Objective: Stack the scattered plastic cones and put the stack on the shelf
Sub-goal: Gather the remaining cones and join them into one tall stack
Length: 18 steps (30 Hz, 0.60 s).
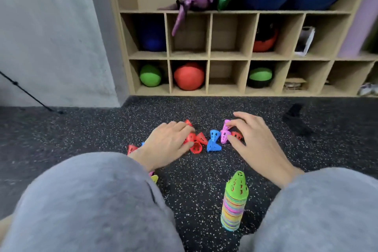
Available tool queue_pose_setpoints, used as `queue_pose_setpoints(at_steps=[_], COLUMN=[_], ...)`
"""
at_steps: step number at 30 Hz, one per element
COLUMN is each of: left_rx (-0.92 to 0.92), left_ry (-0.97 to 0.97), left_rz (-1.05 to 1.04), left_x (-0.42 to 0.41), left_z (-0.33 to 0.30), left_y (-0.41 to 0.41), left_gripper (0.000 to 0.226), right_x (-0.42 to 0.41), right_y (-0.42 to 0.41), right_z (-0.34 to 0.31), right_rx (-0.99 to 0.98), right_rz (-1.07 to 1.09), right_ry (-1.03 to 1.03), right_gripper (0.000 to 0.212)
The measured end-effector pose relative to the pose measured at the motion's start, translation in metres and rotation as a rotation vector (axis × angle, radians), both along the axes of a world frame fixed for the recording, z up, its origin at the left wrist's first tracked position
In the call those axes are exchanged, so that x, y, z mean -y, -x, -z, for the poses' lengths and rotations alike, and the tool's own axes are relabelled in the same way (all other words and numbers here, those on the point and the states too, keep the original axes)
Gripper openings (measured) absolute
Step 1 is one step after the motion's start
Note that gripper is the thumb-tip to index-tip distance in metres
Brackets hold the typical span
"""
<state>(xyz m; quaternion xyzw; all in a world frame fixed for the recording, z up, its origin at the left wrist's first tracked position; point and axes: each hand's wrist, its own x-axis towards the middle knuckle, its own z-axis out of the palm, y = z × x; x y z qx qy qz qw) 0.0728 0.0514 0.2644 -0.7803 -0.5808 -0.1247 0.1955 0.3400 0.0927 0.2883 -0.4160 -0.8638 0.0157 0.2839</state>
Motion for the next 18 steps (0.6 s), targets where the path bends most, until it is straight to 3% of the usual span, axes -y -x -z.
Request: queue_pose_setpoints(at_steps=[5,8,13,18], left_rx=[-0.154,-0.234,-0.230,-0.186], left_ry=[-0.184,-0.200,-0.173,-0.176], left_rz=[-0.089,-0.176,-0.405,-0.469], left_x=[0.055,0.089,0.127,0.135], left_z=[-0.014,-0.015,-0.024,-0.002], left_y=[0.022,0.038,0.070,0.094], left_gripper=[0.032,0.022,0.031,0.030], right_x=[0.035,0.046,0.057,0.046], right_y=[0.035,0.077,0.163,0.211], right_z=[-0.009,-0.006,-0.004,0.028], right_rx=[0.047,0.057,0.014,0.007], right_rz=[-0.056,-0.103,-0.205,-0.323], right_ry=[-0.120,-0.062,-0.037,0.010], right_gripper=[0.019,0.021,0.033,0.031])
